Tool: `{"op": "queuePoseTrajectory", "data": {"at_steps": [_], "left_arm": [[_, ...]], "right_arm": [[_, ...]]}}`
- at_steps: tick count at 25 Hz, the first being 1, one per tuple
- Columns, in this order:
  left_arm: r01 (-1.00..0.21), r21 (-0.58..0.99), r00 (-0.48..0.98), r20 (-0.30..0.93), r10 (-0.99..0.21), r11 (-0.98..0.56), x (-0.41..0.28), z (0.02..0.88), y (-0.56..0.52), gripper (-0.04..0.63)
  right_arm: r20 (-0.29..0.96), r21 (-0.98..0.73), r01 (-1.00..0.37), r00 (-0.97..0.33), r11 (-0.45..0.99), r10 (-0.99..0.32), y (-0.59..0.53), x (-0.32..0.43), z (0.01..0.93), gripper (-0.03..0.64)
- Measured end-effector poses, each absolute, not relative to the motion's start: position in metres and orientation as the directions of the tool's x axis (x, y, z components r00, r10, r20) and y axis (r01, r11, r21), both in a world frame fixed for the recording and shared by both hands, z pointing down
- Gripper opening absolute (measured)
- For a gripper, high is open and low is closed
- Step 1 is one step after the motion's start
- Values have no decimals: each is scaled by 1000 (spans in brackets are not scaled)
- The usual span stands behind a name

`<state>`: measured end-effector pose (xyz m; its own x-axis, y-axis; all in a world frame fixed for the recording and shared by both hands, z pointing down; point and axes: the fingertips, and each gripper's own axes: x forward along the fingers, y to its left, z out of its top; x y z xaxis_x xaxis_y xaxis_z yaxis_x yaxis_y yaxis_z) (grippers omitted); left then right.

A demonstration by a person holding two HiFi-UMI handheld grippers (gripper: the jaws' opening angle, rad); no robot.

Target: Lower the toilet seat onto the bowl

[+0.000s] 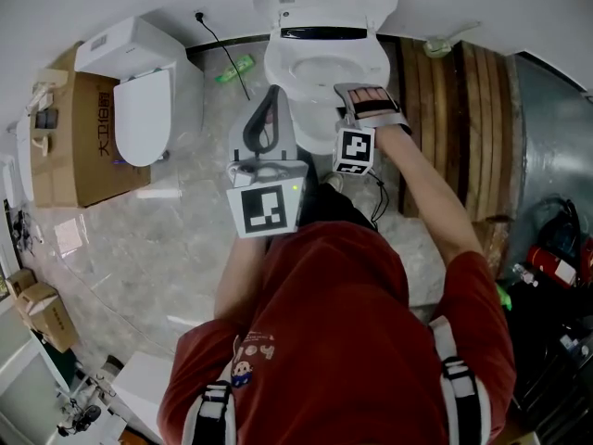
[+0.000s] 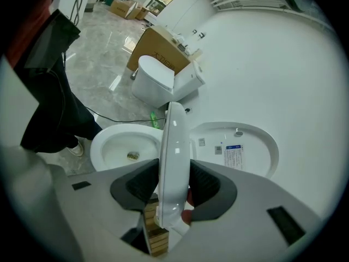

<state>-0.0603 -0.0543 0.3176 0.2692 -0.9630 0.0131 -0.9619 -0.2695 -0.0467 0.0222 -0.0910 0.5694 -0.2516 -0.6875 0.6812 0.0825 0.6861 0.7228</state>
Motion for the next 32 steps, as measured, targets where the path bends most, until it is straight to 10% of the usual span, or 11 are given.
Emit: {"op": "queuePoseTrajectory", "data": {"at_steps": [32], "left_arm": [[-965, 33, 262, 237, -936, -262, -81, 439, -39, 11]], "right_arm": [[796, 584, 49, -232, 810, -559, -2, 13, 703, 189]]}}
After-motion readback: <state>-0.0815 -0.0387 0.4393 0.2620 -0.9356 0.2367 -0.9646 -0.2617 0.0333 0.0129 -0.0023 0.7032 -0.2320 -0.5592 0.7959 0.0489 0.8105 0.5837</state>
